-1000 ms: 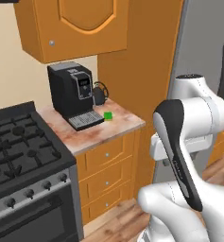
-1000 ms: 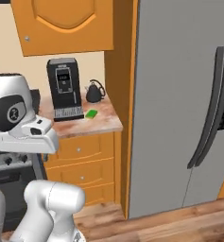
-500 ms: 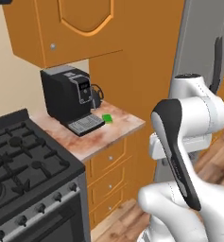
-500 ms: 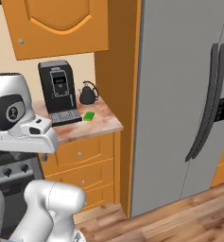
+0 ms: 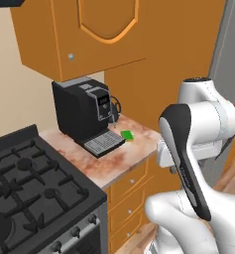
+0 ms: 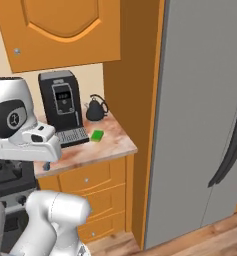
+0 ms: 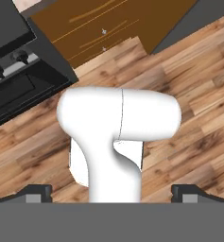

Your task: Place the sponge inside the microwave to prepare for sanitizing.

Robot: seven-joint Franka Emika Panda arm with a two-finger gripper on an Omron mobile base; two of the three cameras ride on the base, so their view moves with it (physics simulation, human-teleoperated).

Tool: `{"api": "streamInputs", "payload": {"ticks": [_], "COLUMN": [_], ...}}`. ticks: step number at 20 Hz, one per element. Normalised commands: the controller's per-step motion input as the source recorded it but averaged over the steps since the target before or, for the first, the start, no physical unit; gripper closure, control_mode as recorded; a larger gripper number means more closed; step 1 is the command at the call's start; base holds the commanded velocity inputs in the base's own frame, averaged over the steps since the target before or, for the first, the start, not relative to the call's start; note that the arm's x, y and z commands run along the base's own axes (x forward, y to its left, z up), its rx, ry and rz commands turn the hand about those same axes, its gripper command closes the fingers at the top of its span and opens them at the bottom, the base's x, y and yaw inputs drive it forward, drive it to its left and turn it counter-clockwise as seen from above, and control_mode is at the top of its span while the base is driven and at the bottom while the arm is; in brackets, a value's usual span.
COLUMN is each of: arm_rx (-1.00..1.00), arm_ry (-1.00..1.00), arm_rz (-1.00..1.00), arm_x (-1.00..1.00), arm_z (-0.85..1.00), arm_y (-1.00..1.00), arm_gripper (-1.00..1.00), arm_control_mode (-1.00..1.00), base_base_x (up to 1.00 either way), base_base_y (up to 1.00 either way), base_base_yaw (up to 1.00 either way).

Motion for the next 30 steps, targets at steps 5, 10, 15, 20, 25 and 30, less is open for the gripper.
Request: {"api": "streamInputs", "payload": {"ticks": [5,10,15,20,25,30], "arm_rx": [0.00,0.00,0.00,0.00,0.00,0.00], "arm_ry": [0.00,0.00,0.00,0.00,0.00,0.00], "arm_rz": [0.00,0.00,0.00,0.00,0.00,0.00], "arm_x": [0.00,0.00,0.00,0.00,0.00,0.00], "arm_z": [0.00,0.00,0.00,0.00,0.00,0.00], "arm_y": [0.00,0.00,0.00,0.00,0.00,0.00], "arm_gripper": [-1.00,-1.00,-1.00,-1.00,-1.00,-1.00], "arm_control_mode": [1.00,1.00,1.00,1.00,1.00,1.00], "base_base_x": [0.72,0.56,0.55,0.71,0.51,0.42], "base_base_y": [-0.07,-0.07,-0.13,-0.58,-0.55,-0.21], "base_base_yaw": [0.00,0.01,0.00,0.00,0.00,0.00]}}
